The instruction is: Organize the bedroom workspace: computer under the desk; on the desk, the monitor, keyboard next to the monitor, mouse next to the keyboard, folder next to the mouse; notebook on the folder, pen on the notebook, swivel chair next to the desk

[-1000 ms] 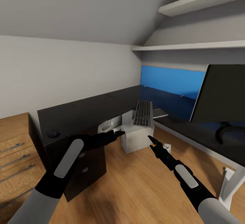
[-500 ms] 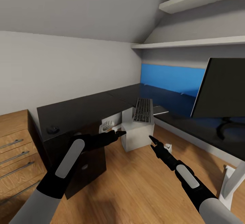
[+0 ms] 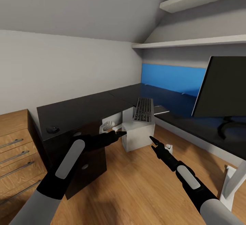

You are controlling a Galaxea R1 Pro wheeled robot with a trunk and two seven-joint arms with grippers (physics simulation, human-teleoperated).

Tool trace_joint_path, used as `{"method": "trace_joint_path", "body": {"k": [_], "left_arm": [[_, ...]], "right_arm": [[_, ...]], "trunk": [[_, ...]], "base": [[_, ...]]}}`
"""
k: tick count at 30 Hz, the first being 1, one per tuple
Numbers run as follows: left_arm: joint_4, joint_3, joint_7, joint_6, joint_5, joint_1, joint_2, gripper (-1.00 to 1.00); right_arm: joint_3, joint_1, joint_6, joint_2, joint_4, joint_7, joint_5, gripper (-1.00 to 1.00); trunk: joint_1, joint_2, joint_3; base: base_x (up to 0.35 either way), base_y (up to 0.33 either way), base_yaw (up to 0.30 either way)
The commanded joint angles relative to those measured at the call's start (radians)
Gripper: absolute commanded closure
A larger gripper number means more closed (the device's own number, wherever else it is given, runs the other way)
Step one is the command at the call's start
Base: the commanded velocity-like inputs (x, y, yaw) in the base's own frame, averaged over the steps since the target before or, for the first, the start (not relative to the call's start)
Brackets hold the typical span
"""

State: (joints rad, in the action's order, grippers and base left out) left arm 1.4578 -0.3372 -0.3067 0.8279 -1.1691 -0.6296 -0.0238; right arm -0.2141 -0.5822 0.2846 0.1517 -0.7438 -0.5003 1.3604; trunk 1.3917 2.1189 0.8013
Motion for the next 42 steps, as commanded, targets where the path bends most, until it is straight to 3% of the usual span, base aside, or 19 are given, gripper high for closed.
{"method": "trace_joint_path", "body": {"k": [1,42], "left_arm": [[0.001,-0.001,-0.010,0.000,-0.011,-0.001,-0.001,-1.00],[-0.002,0.000,-0.012,-0.001,-0.011,-0.001,-0.004,-1.00]], "right_arm": [[-0.003,-0.001,0.003,0.001,0.000,-0.002,0.010,-1.00],[0.001,-0.001,-0.005,-0.003,0.020,0.003,0.014,-1.00]], "trunk": [[0.000,0.000,0.001],[0.000,0.000,0.001]], "base": [[0.000,0.000,-0.005],[0.067,-0.010,0.000]]}}
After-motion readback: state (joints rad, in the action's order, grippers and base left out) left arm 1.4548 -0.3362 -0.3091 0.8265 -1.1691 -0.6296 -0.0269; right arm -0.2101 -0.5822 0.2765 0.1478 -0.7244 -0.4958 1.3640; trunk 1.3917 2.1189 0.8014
